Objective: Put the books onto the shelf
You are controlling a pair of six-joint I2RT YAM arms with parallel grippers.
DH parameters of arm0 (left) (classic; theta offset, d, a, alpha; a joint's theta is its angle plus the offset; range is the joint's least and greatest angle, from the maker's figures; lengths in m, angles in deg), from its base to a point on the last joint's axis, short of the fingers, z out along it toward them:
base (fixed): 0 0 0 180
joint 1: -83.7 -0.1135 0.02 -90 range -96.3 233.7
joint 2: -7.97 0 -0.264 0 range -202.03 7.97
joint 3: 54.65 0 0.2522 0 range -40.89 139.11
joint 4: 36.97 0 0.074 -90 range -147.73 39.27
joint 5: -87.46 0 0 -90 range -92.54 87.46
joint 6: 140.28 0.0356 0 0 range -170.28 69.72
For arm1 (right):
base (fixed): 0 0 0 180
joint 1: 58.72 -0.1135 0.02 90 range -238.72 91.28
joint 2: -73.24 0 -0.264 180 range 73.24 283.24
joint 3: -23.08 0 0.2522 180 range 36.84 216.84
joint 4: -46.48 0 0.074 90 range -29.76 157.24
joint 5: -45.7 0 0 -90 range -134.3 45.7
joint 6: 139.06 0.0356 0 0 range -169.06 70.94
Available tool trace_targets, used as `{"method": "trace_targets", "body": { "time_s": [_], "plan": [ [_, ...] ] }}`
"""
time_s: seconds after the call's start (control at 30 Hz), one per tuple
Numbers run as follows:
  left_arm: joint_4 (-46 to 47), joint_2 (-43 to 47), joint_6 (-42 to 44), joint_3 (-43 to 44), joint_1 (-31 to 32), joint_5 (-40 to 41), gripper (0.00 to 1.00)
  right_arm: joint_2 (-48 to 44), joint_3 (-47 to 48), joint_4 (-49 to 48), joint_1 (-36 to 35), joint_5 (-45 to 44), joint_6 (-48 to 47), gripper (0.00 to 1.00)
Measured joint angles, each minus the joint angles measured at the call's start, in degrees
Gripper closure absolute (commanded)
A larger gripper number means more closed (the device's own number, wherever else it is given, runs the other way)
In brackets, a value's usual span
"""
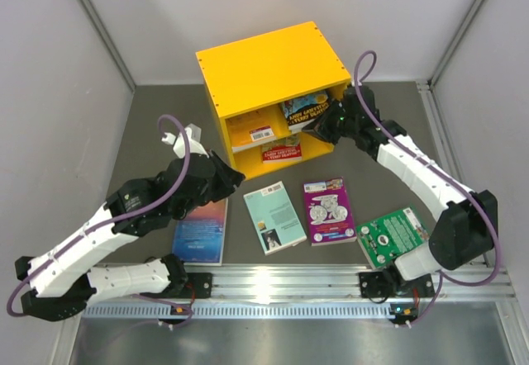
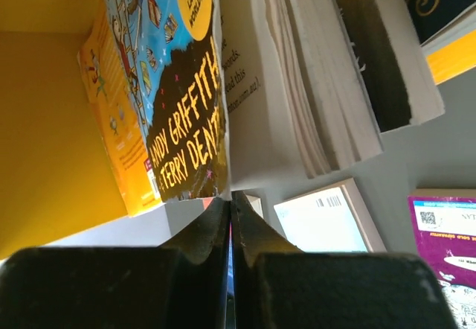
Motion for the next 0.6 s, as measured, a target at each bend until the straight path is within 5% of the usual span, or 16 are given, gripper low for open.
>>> {"method": "trace_targets", "body": {
  "time_s": [0.23,0.33,0.37,0.4,0.47,0.6],
  "plan": [
    [-1.3,-0.3,-0.7,-0.3,0.0,0.5,0.83,-0.3,-0.2,0.1,0.2,-4.3,0.2,1.0],
    [-2.7,-1.2,-1.0,-0.9,0.0,0.5,0.8,-2.6,-1.7,0.2,0.8,-6.1,-0.5,0.65],
    [-2.7,-1.3,-1.1,-2.0,0.0,0.4,0.78,-4.0,-2.5,0.3,1.1,-6.7,-1.1,0.34],
    [-2.8,-1.4,-1.1,-3.2,0.0,0.2,0.76,-5.9,-3.7,0.3,1.2,-6.9,-1.6,0.24],
    [-2.7,-1.6,-1.1,-7.1,0.0,-1.3,0.69,-11.3,-6.8,0.2,1.3,-6.6,-3.9,0.08],
    [-1.2,-3.0,-1.4,-17.6,0.0,-6.5,0.45,-21.0,-13.6,-1.4,1.3,-0.3,-7.5,0.0]
  ]
}}
